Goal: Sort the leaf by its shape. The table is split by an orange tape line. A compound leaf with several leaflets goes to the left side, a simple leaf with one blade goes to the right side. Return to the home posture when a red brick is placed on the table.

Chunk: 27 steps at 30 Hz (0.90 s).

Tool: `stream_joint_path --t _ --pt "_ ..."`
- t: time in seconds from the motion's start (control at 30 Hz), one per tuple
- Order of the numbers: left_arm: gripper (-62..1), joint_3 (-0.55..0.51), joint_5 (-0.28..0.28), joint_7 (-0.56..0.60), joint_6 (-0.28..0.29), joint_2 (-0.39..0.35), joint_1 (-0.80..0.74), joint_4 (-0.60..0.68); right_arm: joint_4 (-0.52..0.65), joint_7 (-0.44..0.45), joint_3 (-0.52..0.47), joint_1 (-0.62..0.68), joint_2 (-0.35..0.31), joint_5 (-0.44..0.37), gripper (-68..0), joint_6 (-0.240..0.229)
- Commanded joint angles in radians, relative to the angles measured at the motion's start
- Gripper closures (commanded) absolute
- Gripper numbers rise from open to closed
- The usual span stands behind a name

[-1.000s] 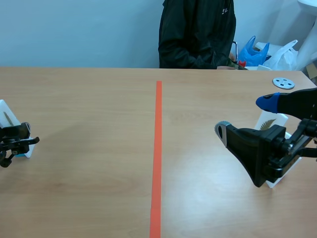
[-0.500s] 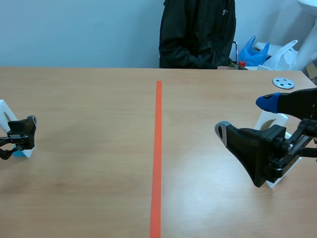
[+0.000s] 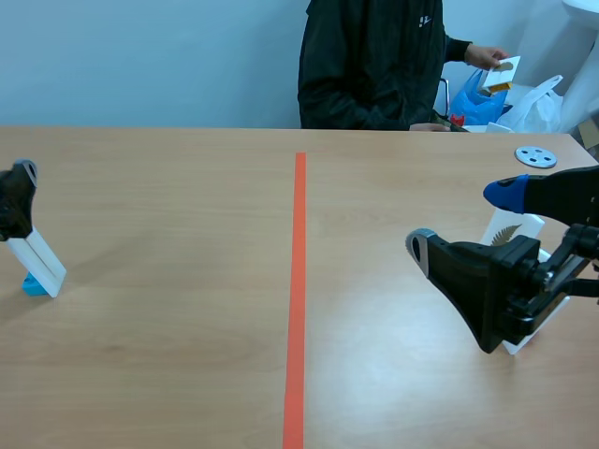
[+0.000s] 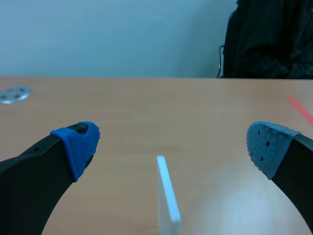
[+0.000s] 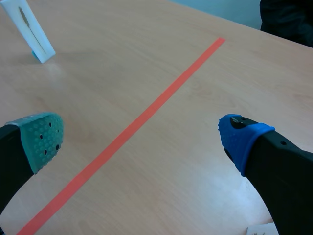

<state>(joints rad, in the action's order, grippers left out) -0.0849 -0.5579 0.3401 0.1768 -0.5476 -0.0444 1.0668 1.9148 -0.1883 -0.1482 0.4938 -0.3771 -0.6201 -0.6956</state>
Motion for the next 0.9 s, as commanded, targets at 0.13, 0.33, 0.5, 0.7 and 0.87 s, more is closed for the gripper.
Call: stream_joint_path --t 0.13,0.33,0.5,0.7,0.87 --pt "-62.3 -0.116 -0.008 -0.046 0.010 -0.036 -0.122 0.184 0.002 0.011 -0.004 -0.012 -0.011 -0.012 -67.9 0.000" --pt "-62.3 -0.163 -0.007 -0.066 0.090 -0.037 -0.316 0.420 0.002 0.011 -0.004 -0.012 -0.011 -0.012 -67.9 0.000" --pt "-62.3 -0.163 -0.007 -0.119 0.182 -0.028 -0.463 0.613 0.002 0.011 -0.004 -0.012 -0.011 -0.012 -67.9 0.000" --pt "-62.3 -0.161 -0.007 -0.236 0.240 0.018 -0.557 0.762 0.002 0.014 -0.004 -0.012 -0.011 -0.013 -67.9 0.000" --pt "-62.3 -0.136 -0.006 -0.293 0.322 0.040 -0.593 0.823 0.002 0.014 -0.004 -0.012 -0.011 -0.015 -67.9 0.000"
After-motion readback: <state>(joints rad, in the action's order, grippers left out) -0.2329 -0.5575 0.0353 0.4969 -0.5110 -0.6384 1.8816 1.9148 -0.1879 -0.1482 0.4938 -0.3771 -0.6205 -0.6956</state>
